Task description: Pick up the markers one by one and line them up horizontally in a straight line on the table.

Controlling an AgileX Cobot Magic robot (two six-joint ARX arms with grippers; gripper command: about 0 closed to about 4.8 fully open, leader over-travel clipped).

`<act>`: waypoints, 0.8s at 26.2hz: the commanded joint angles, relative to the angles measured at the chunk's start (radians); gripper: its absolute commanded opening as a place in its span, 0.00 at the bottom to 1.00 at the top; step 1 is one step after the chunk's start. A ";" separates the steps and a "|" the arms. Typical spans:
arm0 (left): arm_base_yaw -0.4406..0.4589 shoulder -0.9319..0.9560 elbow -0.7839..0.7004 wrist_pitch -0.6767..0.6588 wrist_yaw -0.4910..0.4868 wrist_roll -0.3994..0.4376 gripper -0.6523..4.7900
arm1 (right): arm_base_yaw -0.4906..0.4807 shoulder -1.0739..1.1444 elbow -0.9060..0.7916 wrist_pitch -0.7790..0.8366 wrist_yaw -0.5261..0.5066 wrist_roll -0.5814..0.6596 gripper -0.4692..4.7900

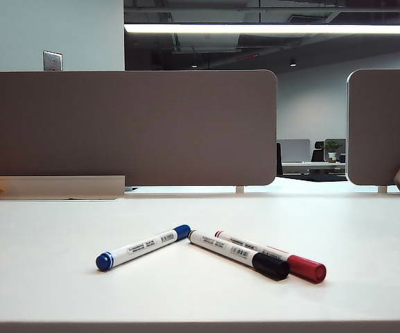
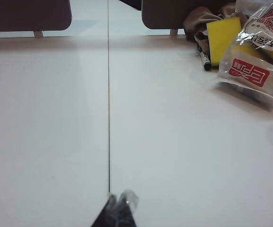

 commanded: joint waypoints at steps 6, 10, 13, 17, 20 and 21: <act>-0.001 0.001 0.003 0.006 0.001 0.000 0.11 | 0.000 0.002 0.002 0.007 0.001 -0.002 0.09; -0.001 0.001 0.003 0.006 0.002 -0.001 0.11 | 0.001 0.002 0.002 0.010 0.001 -0.003 0.09; -0.001 0.001 0.003 0.006 0.002 -0.001 0.11 | 0.002 0.002 0.002 0.011 0.000 -0.002 0.09; -0.001 0.001 0.003 0.006 0.033 -0.064 0.11 | 0.003 0.002 0.002 0.007 -0.003 -0.002 0.09; -0.001 0.001 0.003 0.006 0.083 -0.094 0.11 | 0.003 0.002 0.002 0.006 -0.006 0.027 0.09; -0.001 0.001 0.003 0.006 0.100 -0.094 0.11 | 0.003 0.002 0.002 0.006 -0.013 0.057 0.09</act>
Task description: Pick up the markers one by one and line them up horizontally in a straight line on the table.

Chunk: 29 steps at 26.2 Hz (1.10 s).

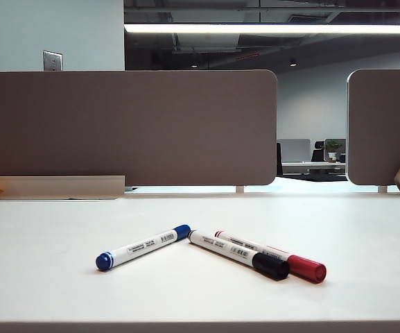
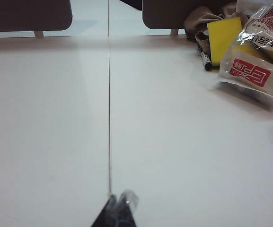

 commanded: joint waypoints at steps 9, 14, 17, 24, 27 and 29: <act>-0.001 0.001 0.009 0.005 0.096 -0.154 0.11 | 0.001 0.002 0.003 0.016 -0.044 0.263 0.09; -0.001 0.001 0.122 -0.013 0.163 -0.271 0.11 | 0.002 0.002 0.064 0.060 -0.196 0.301 0.09; -0.001 0.001 0.248 -0.049 0.266 -0.277 0.11 | 0.002 0.002 0.168 0.055 -0.313 0.361 0.09; -0.001 0.001 0.433 -0.151 0.467 -0.292 0.14 | 0.001 0.002 0.328 0.035 -0.550 0.571 0.09; -0.001 0.001 0.474 -0.178 0.580 -0.311 0.17 | 0.001 0.002 0.354 0.037 -0.655 0.653 0.09; -0.001 0.001 0.500 -0.201 0.609 -0.331 0.17 | 0.001 0.002 0.366 0.037 -0.732 0.654 0.09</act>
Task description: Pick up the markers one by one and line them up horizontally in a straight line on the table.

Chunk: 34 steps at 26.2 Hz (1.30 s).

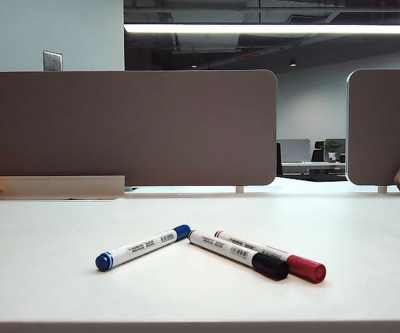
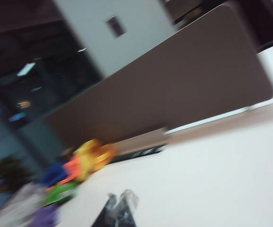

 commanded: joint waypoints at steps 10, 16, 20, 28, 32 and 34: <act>-0.001 0.105 0.220 -0.372 -0.067 0.082 0.11 | 0.000 0.033 0.151 -0.246 -0.086 -0.309 0.09; -0.001 0.500 0.408 -0.585 -0.119 0.243 0.11 | 0.000 0.284 0.270 -0.365 -0.081 -0.484 0.09; -0.002 0.698 0.509 -0.609 -0.126 0.269 0.11 | 0.001 0.454 0.348 -0.375 -0.102 -0.529 0.09; -0.092 1.019 0.667 -0.607 -0.130 0.409 0.11 | 0.004 0.818 0.561 -0.531 -0.144 -0.669 0.09; -0.181 1.139 0.692 -0.607 -0.177 0.471 0.11 | 0.083 1.025 0.695 -0.621 -0.137 -0.714 0.09; -0.234 1.209 0.694 -0.608 -0.227 0.472 0.11 | 0.151 1.146 0.768 -0.657 -0.134 -0.752 0.09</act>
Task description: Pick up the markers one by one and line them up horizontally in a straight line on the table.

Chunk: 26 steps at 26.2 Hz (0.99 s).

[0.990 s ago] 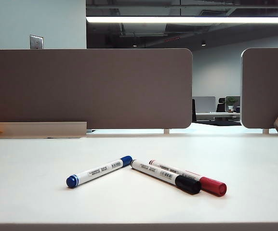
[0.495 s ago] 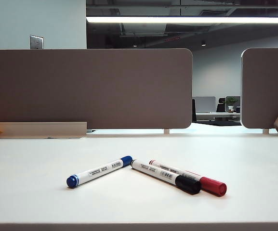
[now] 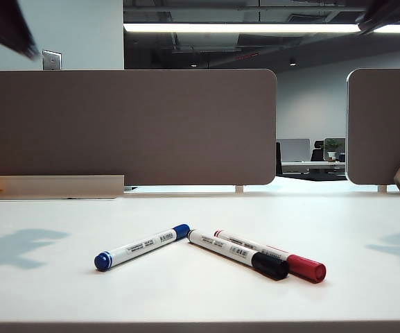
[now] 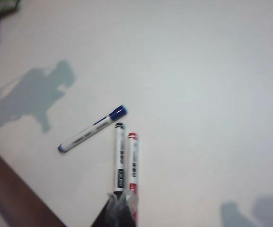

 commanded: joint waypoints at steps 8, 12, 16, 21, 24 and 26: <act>-0.103 0.201 0.008 -0.010 -0.083 0.073 0.11 | 0.296 0.380 0.139 -0.055 0.142 -0.117 0.15; -0.103 0.227 0.008 -0.024 -0.082 0.124 0.11 | 0.333 0.439 0.139 -0.089 0.198 -0.143 0.15; -0.103 0.256 0.008 -0.020 -0.082 0.131 0.12 | 0.344 0.483 0.138 -0.112 0.245 -0.192 0.15; -0.107 0.292 0.008 -0.018 -0.058 0.146 0.18 | 0.353 0.525 0.139 -0.127 0.264 -0.192 0.15; -0.135 0.314 0.008 -0.018 -0.059 0.159 0.18 | 0.359 0.550 0.138 -0.127 0.261 -0.192 0.16; -0.183 0.336 0.008 -0.018 -0.076 0.190 0.18 | 0.370 0.570 0.138 -0.129 0.263 -0.194 0.20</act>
